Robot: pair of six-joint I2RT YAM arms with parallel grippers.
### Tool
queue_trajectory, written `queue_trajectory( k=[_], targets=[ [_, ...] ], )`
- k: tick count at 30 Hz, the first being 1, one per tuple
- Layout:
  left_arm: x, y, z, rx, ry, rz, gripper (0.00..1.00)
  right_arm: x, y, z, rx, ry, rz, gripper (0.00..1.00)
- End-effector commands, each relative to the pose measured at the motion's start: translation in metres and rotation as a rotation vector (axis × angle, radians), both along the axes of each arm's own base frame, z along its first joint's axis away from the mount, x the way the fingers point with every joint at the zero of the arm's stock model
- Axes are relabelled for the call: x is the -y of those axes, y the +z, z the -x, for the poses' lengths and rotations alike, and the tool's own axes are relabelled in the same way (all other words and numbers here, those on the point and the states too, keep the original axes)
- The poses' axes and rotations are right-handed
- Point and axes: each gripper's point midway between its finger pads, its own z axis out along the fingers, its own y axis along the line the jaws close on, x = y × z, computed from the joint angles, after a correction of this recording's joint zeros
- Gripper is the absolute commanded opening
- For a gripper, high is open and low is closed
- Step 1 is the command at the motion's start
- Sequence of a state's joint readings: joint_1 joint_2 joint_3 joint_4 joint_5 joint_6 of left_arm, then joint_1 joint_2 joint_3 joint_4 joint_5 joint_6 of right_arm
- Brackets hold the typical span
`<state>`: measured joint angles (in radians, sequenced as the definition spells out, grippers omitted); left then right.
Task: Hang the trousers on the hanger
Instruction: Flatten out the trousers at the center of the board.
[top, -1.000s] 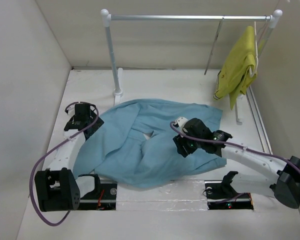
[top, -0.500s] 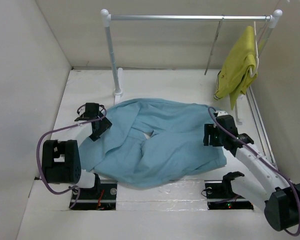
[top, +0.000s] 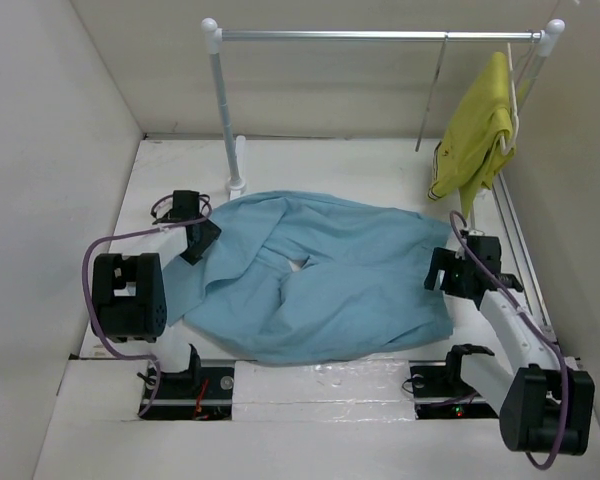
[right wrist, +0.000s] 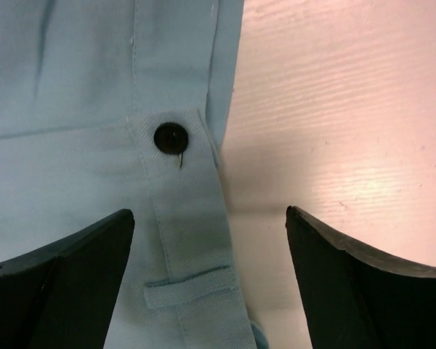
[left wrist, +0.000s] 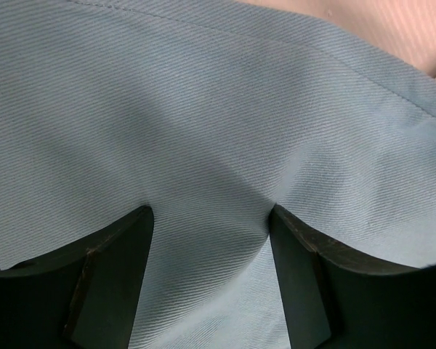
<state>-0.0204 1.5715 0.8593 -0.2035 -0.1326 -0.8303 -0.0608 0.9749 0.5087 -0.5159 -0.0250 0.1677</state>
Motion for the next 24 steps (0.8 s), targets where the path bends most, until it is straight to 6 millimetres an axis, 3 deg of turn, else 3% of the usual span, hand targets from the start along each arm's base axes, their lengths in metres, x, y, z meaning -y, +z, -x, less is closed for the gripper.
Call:
queue_trajectory(
  k=[1, 5, 6, 7, 8, 9, 10, 11, 13, 14, 15, 17, 18, 19, 22, 24],
  targets=[
    [-0.013, -0.014, -0.009, -0.018, 0.065, -0.02, 0.6, -0.012, -0.001, -0.011, 0.05, 0.055, -0.087, 0.9],
    [-0.014, -0.008, -0.017, -0.013, 0.06, -0.028, 0.55, -0.045, -0.03, -0.005, -0.035, 0.148, -0.264, 0.82],
    [-0.015, -0.007, -0.017, -0.011, 0.055, -0.033, 0.52, -0.042, -0.032, -0.014, 0.004, 0.138, -0.261, 0.82],
    [-0.015, -0.003, -0.018, -0.001, 0.053, -0.034, 0.46, -0.06, -0.03, -0.012, 0.007, 0.193, -0.359, 0.66],
    [-0.016, 0.0, -0.018, 0.007, 0.053, -0.04, 0.4, -0.061, -0.029, -0.013, 0.017, 0.195, -0.377, 0.61],
    [-0.017, 0.001, -0.018, 0.006, 0.052, -0.047, 0.33, -0.065, -0.025, -0.017, 0.033, 0.216, -0.396, 0.34],
    [-0.017, 0.003, -0.019, 0.011, 0.05, -0.049, 0.22, -0.066, -0.024, -0.019, 0.036, 0.226, -0.404, 0.16],
    [-0.019, 0.004, -0.019, 0.011, 0.05, -0.058, 0.16, -0.061, -0.022, -0.022, 0.043, 0.219, -0.399, 0.02],
    [-0.02, 0.005, -0.018, 0.007, 0.044, -0.069, 0.02, -0.042, -0.006, -0.027, 0.052, 0.182, -0.344, 0.0],
    [-0.021, 0.003, -0.017, -0.003, 0.044, -0.076, 0.0, 0.001, 0.017, -0.023, 0.08, 0.049, -0.238, 0.0],
    [-0.021, 0.003, -0.017, -0.003, 0.044, -0.076, 0.0, 0.001, 0.018, -0.023, 0.08, 0.047, -0.237, 0.0],
    [-0.022, 0.0, -0.016, -0.012, 0.038, -0.079, 0.0, 0.037, 0.053, -0.028, 0.177, -0.043, -0.107, 0.0],
    [-0.022, 0.0, -0.016, -0.013, 0.035, -0.082, 0.0, 0.059, 0.059, -0.018, 0.163, -0.124, -0.054, 0.0],
    [-0.023, 0.002, -0.017, -0.007, 0.034, -0.087, 0.0, 0.069, 0.077, -0.021, 0.178, -0.139, -0.001, 0.0],
    [-0.028, 0.01, -0.023, 0.008, 0.017, -0.123, 0.0, 0.102, 0.085, -0.012, 0.136, -0.257, 0.101, 0.0],
    [-0.034, 0.017, -0.028, 0.016, 0.019, -0.162, 0.0, 0.118, 0.092, -0.016, 0.149, -0.304, 0.154, 0.0]
  ],
)
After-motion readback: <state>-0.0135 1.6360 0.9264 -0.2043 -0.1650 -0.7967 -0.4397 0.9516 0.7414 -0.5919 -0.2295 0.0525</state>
